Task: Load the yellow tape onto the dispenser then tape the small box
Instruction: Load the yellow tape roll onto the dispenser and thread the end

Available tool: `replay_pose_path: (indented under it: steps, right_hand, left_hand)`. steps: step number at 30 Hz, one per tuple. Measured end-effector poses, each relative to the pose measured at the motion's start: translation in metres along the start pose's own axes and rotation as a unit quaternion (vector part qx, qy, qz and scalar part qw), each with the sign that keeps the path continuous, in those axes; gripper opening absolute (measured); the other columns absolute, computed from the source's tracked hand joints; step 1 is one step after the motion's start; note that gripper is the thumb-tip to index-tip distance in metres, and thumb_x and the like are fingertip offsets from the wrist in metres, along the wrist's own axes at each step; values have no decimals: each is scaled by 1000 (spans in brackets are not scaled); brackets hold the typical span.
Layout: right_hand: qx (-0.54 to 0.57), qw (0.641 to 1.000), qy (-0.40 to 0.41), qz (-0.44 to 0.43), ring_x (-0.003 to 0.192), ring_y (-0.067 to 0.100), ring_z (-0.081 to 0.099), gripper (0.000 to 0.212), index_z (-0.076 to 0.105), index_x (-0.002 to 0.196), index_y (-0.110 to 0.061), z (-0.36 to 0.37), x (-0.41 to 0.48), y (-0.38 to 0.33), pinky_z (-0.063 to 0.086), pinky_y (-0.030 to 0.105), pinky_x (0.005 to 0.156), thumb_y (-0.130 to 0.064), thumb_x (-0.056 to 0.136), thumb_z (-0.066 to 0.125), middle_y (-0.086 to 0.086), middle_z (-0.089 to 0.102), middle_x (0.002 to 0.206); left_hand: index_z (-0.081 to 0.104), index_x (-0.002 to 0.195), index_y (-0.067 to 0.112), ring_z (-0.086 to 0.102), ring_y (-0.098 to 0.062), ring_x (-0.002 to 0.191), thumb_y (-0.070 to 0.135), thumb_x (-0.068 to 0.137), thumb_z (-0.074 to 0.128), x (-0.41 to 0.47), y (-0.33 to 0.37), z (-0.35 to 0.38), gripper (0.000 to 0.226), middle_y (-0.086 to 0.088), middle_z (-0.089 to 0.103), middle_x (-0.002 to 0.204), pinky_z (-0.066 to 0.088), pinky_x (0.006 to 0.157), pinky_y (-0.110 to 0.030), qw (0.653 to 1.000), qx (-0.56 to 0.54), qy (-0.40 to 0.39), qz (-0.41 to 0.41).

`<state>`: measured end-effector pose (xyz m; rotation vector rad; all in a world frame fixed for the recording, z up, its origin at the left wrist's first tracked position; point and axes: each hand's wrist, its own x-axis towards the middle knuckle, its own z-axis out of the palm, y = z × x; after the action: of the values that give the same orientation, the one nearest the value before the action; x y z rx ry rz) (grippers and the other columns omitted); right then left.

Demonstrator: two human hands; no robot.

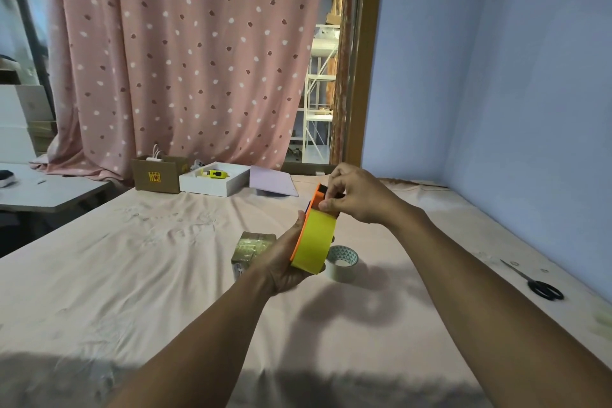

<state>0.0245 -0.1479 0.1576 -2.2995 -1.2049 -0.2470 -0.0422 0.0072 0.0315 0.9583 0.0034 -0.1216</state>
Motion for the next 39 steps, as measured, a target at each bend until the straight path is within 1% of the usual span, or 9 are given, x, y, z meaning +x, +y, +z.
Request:
replay_pose_path:
  steps: [3,8,15,20,23,28,33,37,39]
  right_hand:
    - [-8,1000,-15,5,97,15,54,18,77,89,-13,-1,-1,4,46,28,74,-30,84,81,-3,55,107]
    - [-20,999,-25,21,96,16,53,13,72,83,-17,3,-5,12,39,24,67,-27,87,79,-4,53,102]
    - [-92,995,-28,14,95,15,52,17,72,91,-18,5,-5,17,37,29,73,-35,88,76,-6,55,103]
    - [-92,993,-73,6,97,15,51,17,71,90,-20,4,-4,22,41,30,74,-36,88,76,-3,57,105]
    - [-120,985,-121,4,98,15,53,14,69,86,-24,2,-3,23,47,34,80,-36,87,76,-4,57,105]
    - [-158,981,-106,-26,96,16,52,17,70,92,-19,9,-4,16,47,32,77,-35,89,74,-4,51,112]
    - [-214,973,-82,-17,91,23,56,15,67,91,-17,17,-8,11,53,42,75,-32,92,69,-2,48,117]
    - [-267,960,-80,-13,83,28,52,18,64,101,-8,27,-12,12,44,42,67,-25,97,61,6,48,118]
    - [-276,958,-80,-10,79,28,49,17,63,101,-7,28,-12,13,42,43,65,-23,98,58,8,48,115]
  left_hand:
    - [63,118,3,67,-21,61,66,96,39,-1,-4,0,71,-12,72,87,54,51,-29,1000,7,3,-7]
    - [64,118,5,64,-22,61,66,84,50,-2,-13,0,71,-14,68,89,53,52,-31,1000,9,-11,-10]
    - [80,102,9,63,-22,66,68,87,50,-1,-23,-10,69,-13,70,95,52,56,-32,999,10,-23,-30]
    - [71,116,6,62,-22,65,68,88,50,-3,-29,-16,71,-13,67,98,52,55,-32,999,10,-24,-44]
    - [68,119,6,64,-22,64,66,87,49,-6,-31,-17,71,-13,67,94,53,54,-32,998,40,-11,-51]
    - [62,123,2,63,-22,63,66,91,46,-4,-31,-19,74,-13,67,94,52,54,-32,998,33,-20,-53]
    - [65,123,4,61,-22,64,66,88,50,-5,-31,-19,73,-13,67,96,52,55,-32,998,28,-16,-47]
    - [62,125,3,62,-22,63,65,88,51,-6,-37,-17,72,-14,66,96,53,55,-32,998,22,-3,-54]
    - [59,127,2,62,-22,62,64,89,52,-7,-40,-17,73,-15,64,97,54,54,-32,998,14,-1,-57]
